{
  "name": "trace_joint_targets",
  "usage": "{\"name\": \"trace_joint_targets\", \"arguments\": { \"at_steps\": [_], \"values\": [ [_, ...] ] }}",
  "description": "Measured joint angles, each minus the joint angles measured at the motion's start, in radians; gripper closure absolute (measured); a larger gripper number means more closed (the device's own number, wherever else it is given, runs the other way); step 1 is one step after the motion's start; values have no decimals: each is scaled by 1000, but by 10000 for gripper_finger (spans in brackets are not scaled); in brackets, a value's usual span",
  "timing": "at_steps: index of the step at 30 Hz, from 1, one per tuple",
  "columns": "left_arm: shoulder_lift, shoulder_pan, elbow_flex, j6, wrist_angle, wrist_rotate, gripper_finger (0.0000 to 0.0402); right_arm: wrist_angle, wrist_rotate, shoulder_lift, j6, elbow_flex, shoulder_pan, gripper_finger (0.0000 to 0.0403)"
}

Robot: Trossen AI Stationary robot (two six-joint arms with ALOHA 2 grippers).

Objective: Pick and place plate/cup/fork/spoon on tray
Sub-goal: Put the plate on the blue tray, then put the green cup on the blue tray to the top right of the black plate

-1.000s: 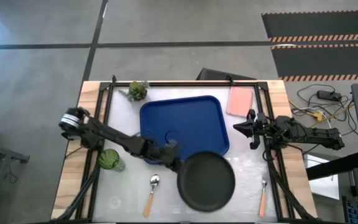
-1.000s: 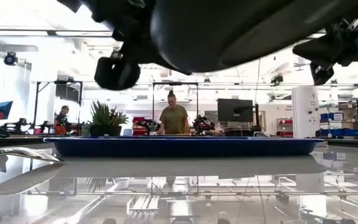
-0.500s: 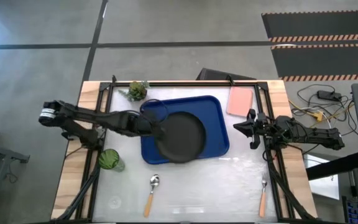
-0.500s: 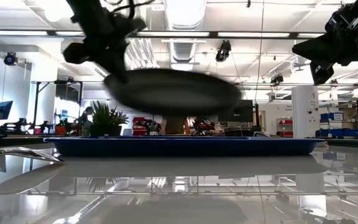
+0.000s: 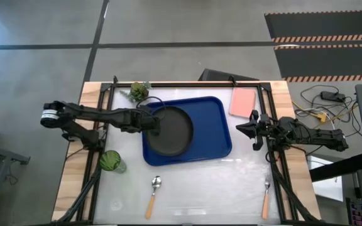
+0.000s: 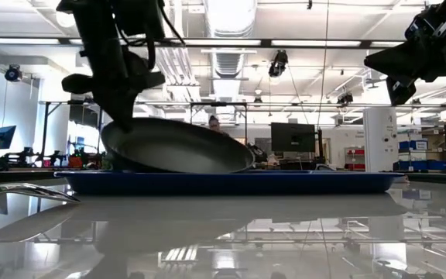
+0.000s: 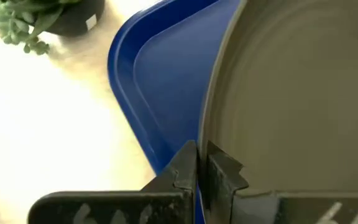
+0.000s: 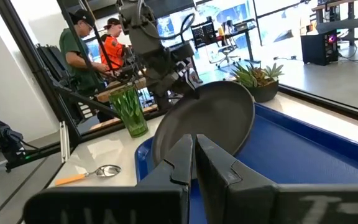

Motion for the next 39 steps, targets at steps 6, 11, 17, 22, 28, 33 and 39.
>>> {"name": "trace_joint_targets", "arguments": {
  "at_steps": [6,11,17,22,28,33,39],
  "values": [
    [1,19,-59,-2,71,2,399,0,-2,0,0,0,0,394],
    [5,34,-93,-1,83,0,374,0,-2,0,0,0,0,394],
    [5,51,-109,1,87,-3,344,0,-2,0,0,0,0,394],
    [5,52,-104,31,87,-8,333,-1,-2,0,0,0,0,394],
    [5,27,-103,85,310,61,332,-4,-2,0,0,0,0,394],
    [44,0,-109,215,586,74,338,-7,0,0,0,0,0,394],
    [118,-17,-107,271,718,82,364,-11,1,3,0,0,0,394]
  ]
}}
